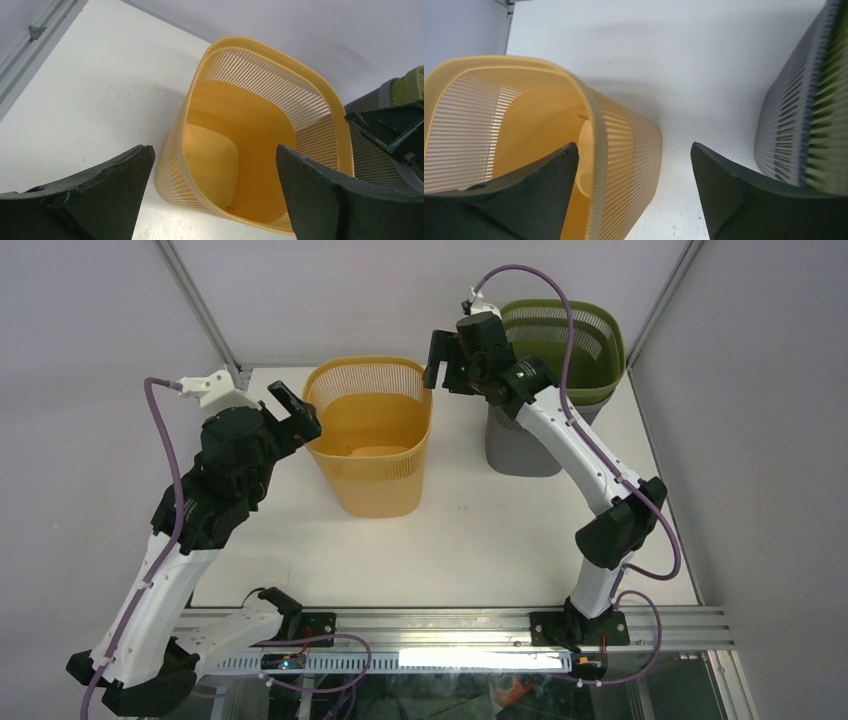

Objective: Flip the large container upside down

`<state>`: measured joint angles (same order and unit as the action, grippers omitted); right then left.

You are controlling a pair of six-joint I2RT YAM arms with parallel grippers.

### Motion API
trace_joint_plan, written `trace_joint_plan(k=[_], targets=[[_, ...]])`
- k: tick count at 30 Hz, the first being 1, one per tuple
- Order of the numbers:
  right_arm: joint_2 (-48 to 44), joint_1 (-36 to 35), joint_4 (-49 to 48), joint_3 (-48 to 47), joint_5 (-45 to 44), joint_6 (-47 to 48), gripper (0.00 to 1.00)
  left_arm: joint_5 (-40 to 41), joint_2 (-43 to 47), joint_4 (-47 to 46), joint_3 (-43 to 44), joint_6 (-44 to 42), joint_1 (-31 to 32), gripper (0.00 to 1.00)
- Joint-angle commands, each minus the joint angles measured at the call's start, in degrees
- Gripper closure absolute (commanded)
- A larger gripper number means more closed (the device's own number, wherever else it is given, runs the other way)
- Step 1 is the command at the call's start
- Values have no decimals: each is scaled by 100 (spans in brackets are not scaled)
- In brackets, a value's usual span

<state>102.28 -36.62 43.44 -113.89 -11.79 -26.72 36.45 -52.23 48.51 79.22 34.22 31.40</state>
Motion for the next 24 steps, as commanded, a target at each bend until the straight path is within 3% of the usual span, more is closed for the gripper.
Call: trace_joint_plan(k=[1, 4, 9, 13, 17, 21, 24], targets=[[-286, 352, -55, -63, -131, -17, 14, -227, -134, -336, 234, -279, -55, 1], [-140, 612, 130, -131, -236, 95, 14, -298, -184, -378, 218, -299, -56, 1], [-10, 1148, 408, -333, -1132, 380, 14, -399, -229, -482, 232, -384, -55, 1], [-122, 1561, 292, -419, -652, 576, 14, -541, -331, -579, 226, -443, -55, 1], [-72, 1251, 559, -1064, 130, 772, 12, -739, -589, -656, 324, -537, -61, 1], [-173, 385, 744, -1361, 123, 990, 9, -1040, -837, -676, 602, -786, -64, 1], [-269, 156, 976, -1291, 124, 856, 9, -1720, -1159, -568, 1047, -1254, -64, 1]])
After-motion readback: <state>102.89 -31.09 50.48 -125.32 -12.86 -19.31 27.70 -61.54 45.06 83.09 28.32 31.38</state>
